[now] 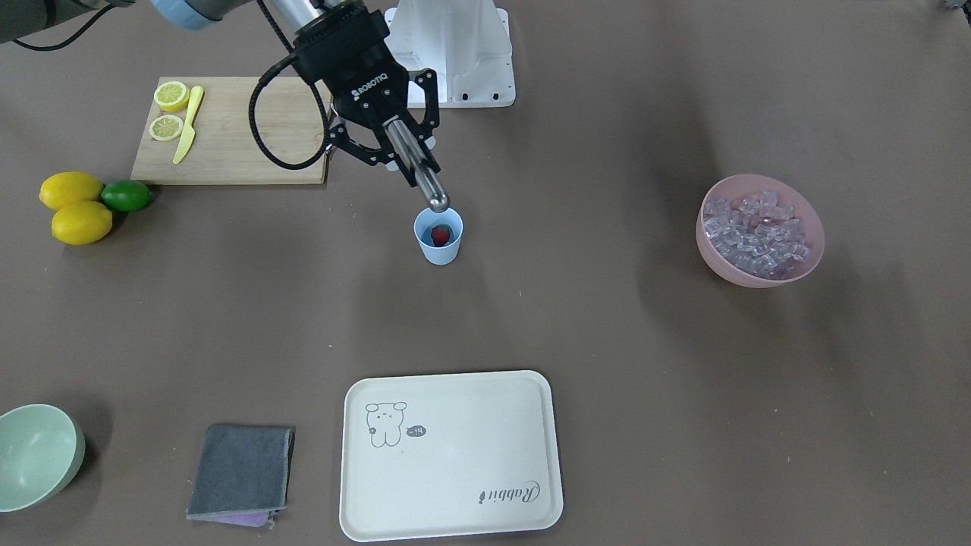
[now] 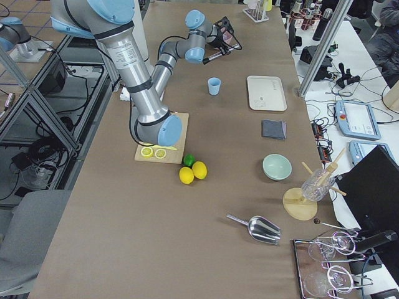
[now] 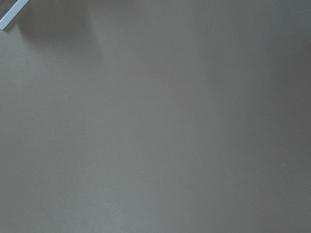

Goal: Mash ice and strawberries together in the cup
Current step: 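Lift the muddler out of the cup and carry it back, right gripper, then lower the muddler upright onto the table beside the green bowl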

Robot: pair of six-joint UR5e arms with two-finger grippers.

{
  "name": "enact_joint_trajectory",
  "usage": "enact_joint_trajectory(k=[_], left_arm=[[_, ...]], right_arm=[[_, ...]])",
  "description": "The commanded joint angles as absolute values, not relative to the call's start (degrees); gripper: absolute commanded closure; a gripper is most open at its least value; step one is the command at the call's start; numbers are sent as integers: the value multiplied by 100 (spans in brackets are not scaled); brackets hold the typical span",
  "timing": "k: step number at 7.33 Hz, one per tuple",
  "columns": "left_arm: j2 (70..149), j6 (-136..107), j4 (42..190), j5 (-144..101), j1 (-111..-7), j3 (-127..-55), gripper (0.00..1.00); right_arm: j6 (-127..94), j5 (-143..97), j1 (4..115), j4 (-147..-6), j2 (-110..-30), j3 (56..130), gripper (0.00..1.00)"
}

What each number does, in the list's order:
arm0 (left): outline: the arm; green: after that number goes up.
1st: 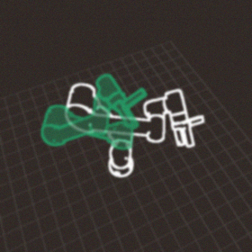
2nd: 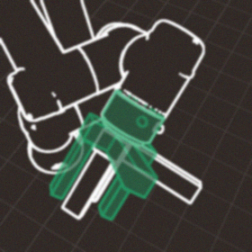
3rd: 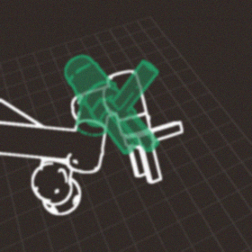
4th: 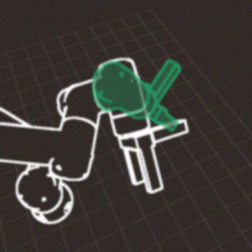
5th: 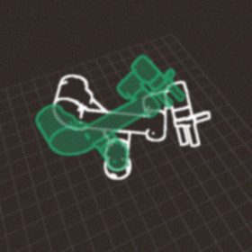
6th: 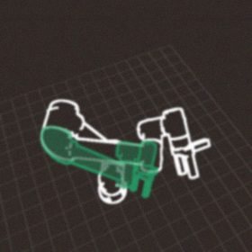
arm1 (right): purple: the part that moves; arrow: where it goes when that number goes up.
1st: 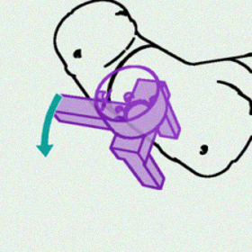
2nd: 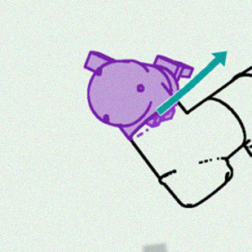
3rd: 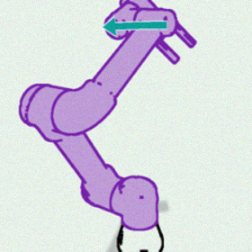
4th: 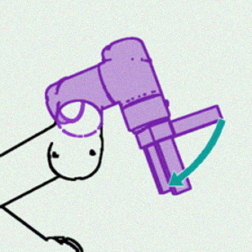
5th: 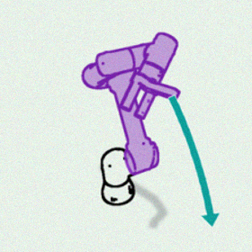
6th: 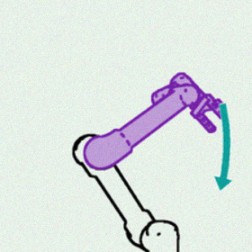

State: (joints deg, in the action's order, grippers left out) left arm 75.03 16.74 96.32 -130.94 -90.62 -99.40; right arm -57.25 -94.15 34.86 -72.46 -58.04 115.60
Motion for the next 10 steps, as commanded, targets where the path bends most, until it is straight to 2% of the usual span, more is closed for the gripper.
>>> enact_joint_trajectory(k=[1, 2, 4, 7, 10], left_arm=[[7558, 1679, 9633, -13087, -9053, -9809, 2], [7559, 1696, 9633, -13096, -9053, -9809, 2], [7559, 1696, 9633, -13096, -9053, -9800, 2], [7559, 1705, 9633, -13104, -9053, -9800, 2], [7550, 1705, 9633, -13105, -9053, -9774, 2]], right_arm=[[-6003, -11310, 4687, -8066, -6482, 11567, 100], [-6003, -11999, 5163, -8094, -6817, 11436, 100], [-5837, -12629, 5807, -8007, -7040, 10674, 100], [-5056, -11710, 5757, -7780, -7294, 10145, 100], [-4852, -11375, 5591, -5840, -7891, 9161, 100]])
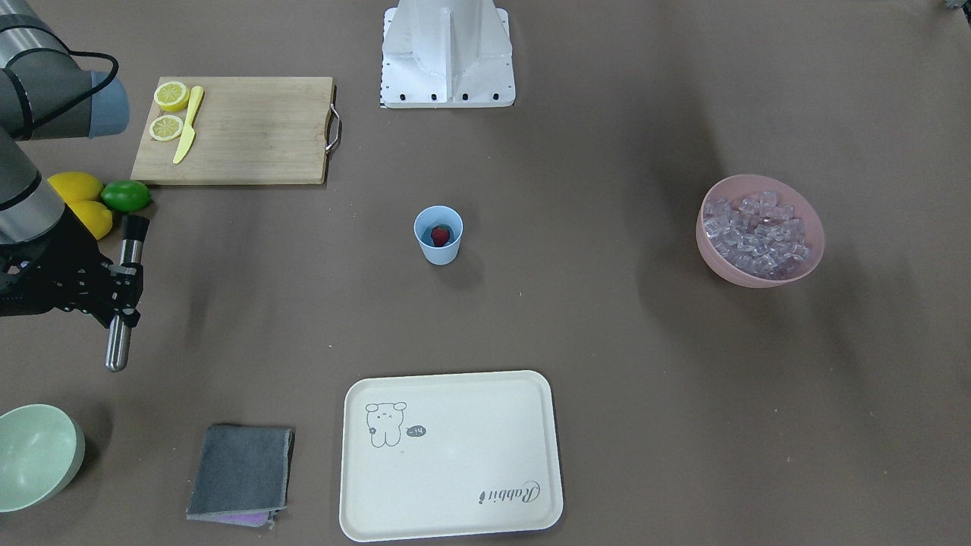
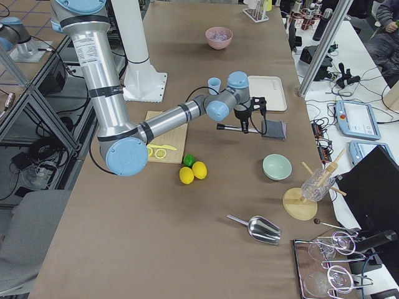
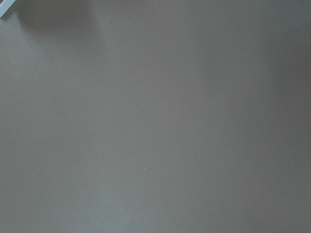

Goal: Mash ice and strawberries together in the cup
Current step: 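Lower the muddler upright onto the table beside the green bowl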

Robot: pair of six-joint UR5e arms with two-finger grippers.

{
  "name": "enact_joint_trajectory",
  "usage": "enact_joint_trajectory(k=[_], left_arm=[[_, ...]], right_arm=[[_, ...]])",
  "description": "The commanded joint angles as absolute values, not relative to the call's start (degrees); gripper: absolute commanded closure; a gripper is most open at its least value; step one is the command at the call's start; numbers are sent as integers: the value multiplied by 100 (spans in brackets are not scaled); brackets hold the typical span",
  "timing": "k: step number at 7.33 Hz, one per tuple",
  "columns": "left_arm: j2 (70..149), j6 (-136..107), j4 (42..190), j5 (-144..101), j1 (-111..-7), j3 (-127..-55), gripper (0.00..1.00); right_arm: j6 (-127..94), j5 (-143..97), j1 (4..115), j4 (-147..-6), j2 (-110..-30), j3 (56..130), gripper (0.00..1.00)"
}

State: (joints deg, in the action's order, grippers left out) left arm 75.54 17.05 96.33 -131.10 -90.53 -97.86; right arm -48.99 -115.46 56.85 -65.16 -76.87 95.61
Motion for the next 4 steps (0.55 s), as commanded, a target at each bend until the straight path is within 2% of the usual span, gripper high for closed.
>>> enact_joint_trajectory(k=[1, 4], left_arm=[[7550, 1705, 9633, -13113, -9044, -9739, 2], [7559, 1705, 9633, -13113, -9044, -9703, 2]], right_arm=[[-4939, -11199, 5442, -5375, -7971, 9019, 100], [-5597, -10875, 5161, -5291, -8112, 9210, 100]])
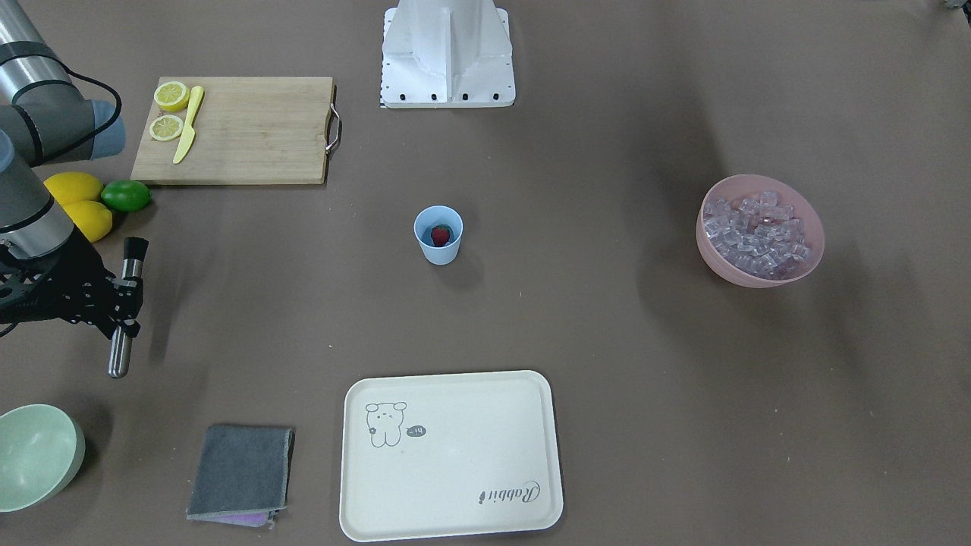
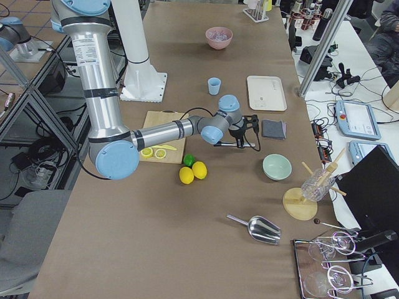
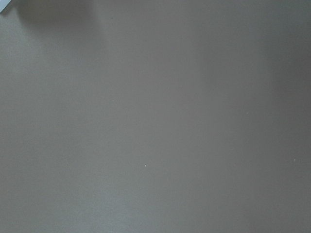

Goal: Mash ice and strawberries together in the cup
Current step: 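Lower the muddler upright onto the table beside the green bowl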

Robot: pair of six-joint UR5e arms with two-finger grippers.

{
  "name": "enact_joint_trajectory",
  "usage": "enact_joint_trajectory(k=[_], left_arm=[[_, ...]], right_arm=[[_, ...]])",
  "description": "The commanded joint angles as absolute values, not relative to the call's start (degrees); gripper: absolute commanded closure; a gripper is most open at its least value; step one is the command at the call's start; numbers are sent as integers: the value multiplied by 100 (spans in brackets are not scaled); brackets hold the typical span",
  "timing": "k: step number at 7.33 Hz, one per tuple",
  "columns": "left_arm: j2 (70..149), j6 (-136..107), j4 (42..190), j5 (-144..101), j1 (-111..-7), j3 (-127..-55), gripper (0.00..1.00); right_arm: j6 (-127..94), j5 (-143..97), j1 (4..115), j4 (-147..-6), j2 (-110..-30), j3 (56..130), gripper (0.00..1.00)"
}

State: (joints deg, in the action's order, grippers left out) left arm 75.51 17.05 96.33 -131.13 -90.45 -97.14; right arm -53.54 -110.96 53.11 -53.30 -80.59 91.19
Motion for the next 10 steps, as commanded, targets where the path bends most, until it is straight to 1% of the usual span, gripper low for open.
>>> enact_joint_trajectory(k=[1, 3, 10], left_arm=[[7559, 1696, 9633, -13113, -9044, -9694, 2], [7550, 1705, 9633, -13113, -9044, -9668, 2], [7559, 1696, 9712, -13113, -9044, -9624, 2]], right_arm=[[-5686, -10715, 4994, -5291, -8252, 9368, 100], [-5756, -10258, 4625, -5282, -8498, 9535, 100], [-5757, -9984, 4219, -5282, -8517, 9457, 100]])
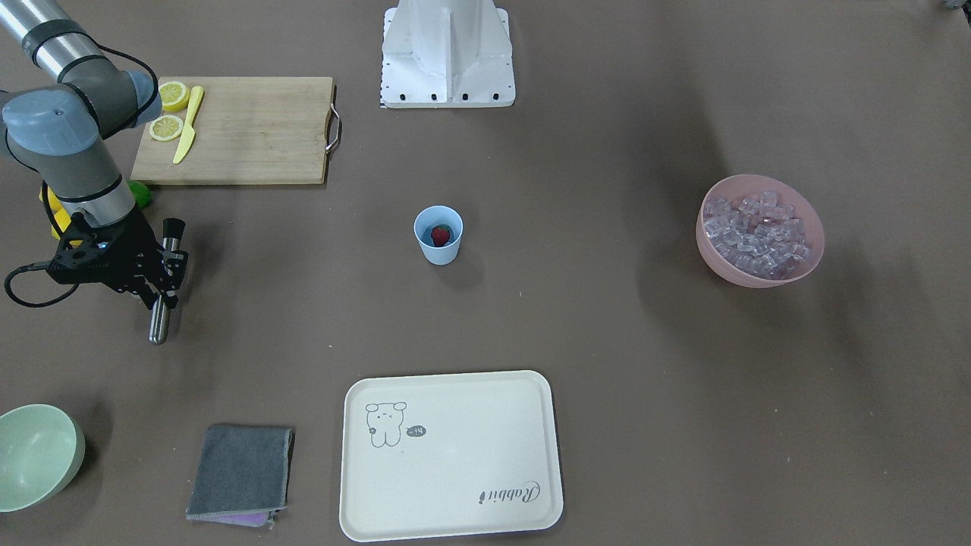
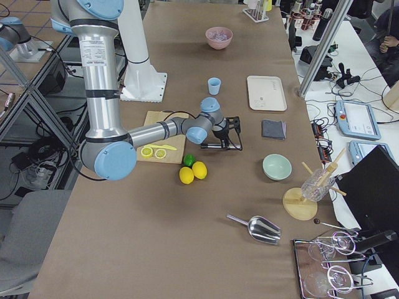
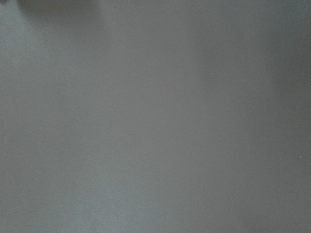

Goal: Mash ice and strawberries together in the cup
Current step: 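Lower the muddler upright onto the table beside the green bowl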

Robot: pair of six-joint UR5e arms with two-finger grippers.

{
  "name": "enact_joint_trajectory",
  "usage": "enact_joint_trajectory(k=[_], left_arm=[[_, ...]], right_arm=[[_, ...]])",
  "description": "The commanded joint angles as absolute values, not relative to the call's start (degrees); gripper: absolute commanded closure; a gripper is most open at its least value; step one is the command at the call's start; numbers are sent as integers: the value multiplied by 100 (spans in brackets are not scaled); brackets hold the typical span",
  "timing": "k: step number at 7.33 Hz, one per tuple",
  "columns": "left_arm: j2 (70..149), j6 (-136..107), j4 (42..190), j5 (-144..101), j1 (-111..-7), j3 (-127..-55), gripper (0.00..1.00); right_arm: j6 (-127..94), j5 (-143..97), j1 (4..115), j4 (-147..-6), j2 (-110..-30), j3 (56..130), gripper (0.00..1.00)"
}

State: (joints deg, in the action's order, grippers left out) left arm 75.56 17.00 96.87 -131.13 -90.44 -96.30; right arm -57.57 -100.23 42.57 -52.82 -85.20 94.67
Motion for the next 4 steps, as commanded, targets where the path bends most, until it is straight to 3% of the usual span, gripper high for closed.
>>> enact_joint_trajectory(k=[1, 4], left_arm=[[7550, 1696, 9712, -13113, -9044, -9615, 2], [7550, 1696, 9712, -13113, -9044, -9615, 2]], right_arm=[[-5757, -9984, 4210, -5291, -8517, 9448, 100], [-5870, -9905, 4201, -5291, -8499, 9439, 100]])
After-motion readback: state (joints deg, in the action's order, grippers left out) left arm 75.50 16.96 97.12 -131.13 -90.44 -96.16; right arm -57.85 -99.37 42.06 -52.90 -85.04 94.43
